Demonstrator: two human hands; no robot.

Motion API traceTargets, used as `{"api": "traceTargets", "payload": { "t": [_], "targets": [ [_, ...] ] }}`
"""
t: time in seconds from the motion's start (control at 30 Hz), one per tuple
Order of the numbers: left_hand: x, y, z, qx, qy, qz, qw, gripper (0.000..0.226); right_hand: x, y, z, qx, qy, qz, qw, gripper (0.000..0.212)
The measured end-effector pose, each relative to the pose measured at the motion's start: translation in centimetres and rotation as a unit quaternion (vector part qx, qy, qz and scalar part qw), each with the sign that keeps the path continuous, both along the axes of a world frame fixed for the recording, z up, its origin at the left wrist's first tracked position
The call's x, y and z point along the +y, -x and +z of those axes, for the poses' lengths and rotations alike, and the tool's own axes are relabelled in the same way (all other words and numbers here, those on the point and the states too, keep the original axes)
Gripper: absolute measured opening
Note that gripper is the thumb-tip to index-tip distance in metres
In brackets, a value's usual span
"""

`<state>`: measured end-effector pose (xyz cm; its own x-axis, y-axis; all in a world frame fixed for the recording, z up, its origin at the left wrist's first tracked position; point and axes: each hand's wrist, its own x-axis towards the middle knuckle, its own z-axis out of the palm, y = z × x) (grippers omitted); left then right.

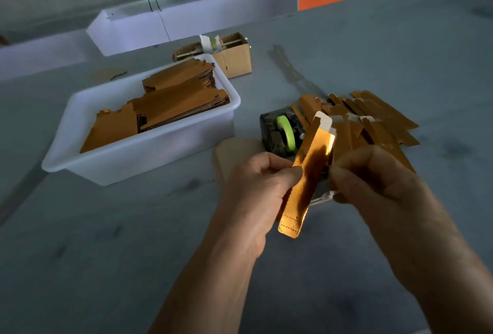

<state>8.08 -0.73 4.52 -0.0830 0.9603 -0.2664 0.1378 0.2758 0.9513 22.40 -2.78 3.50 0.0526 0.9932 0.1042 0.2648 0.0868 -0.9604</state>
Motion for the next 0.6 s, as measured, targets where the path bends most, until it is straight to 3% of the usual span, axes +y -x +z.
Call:
{"api": "traceTargets", "payload": {
  "t": [0.1,0.33,0.6],
  "targets": [
    [-0.4,0.1,0.2,0.011,-0.013,-0.019,1.0,0.01,0.0,0.2,0.9,0.076,0.035,0.074,0.994,0.02],
    [-1.4,0.2,0.4,0.008,-0.02,-0.036,0.999,0.008,0.1,0.2,0.5,0.068,0.007,0.108,0.992,0.013],
    [-2.0,0.1,0.8,0.025,-0.049,-0.042,0.998,0.009,0.3,0.4,0.2,0.058,0.01,0.068,0.996,0.068]
  ]
}}
